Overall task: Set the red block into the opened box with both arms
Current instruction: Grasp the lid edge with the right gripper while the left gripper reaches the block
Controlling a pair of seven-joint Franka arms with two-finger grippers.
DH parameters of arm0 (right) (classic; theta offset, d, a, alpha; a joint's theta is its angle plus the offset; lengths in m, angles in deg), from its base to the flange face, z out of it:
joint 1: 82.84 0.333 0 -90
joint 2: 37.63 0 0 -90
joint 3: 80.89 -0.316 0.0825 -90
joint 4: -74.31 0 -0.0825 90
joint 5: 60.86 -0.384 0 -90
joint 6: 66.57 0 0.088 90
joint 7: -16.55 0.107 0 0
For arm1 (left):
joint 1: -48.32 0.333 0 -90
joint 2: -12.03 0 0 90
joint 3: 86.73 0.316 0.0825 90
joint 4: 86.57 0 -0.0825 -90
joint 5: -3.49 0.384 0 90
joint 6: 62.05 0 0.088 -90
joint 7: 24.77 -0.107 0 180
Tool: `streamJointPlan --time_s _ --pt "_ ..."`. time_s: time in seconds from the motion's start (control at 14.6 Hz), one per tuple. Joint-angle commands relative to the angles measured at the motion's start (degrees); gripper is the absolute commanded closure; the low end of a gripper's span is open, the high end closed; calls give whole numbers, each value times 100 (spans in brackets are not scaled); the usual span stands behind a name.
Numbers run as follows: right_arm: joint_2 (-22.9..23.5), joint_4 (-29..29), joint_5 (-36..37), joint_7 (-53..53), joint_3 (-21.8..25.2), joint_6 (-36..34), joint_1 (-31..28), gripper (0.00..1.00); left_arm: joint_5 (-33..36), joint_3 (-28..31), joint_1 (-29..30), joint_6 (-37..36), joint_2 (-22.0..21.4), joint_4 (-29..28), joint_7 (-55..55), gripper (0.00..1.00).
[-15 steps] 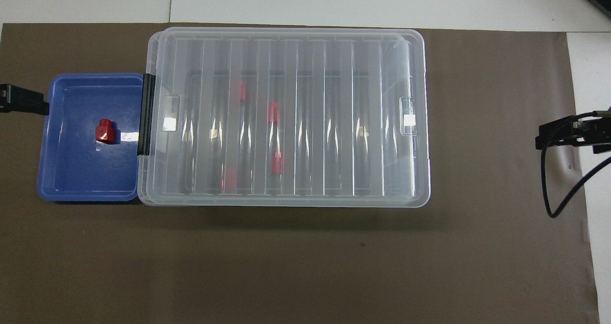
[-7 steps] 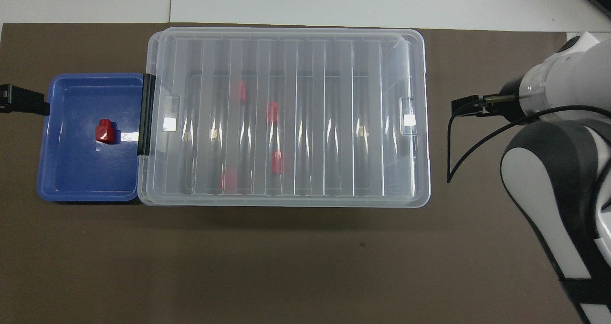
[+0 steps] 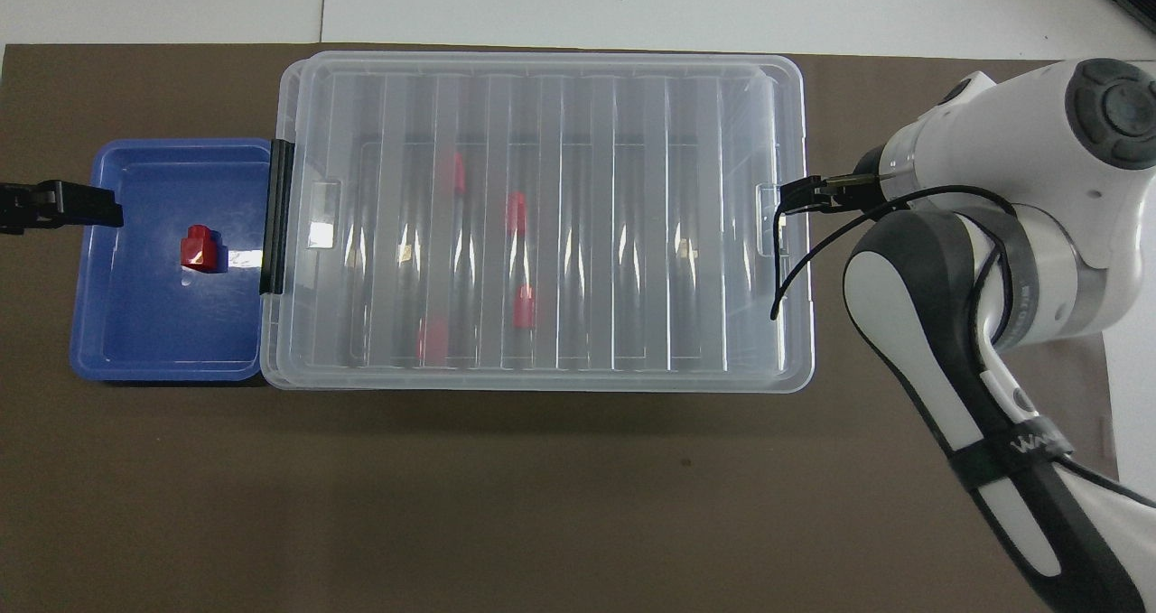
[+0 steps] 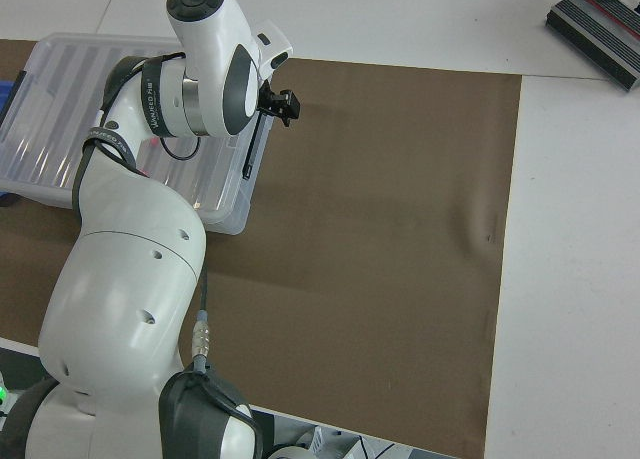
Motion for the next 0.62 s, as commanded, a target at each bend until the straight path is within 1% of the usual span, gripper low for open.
streamJointPlan --time_s 0.0,0.07,0.21,0.27,0.48,0.55 --pt "78 -46 -129 49 15 141 -14 0 -97 44 -52 288 -177 -389 58 0" --pt "122 -63 -129 49 15 290 -58 0 -97 44 0 488 -168 -547 32 0" --pt "184 -90 -112 49 24 379 -119 0 -97 44 114 1120 -159 -951 23 0" --pt "201 -81 -42 49 24 388 -163 0 -97 44 124 1367 -72 -1074 -3 0" --pt "210 -64 -6 49 42 379 -312 0 -97 44 159 2078 481 -1242 -4 0" --pt "210 -55 20 49 42 362 -356 0 -97 44 159 2359 561 -1364 5 0"
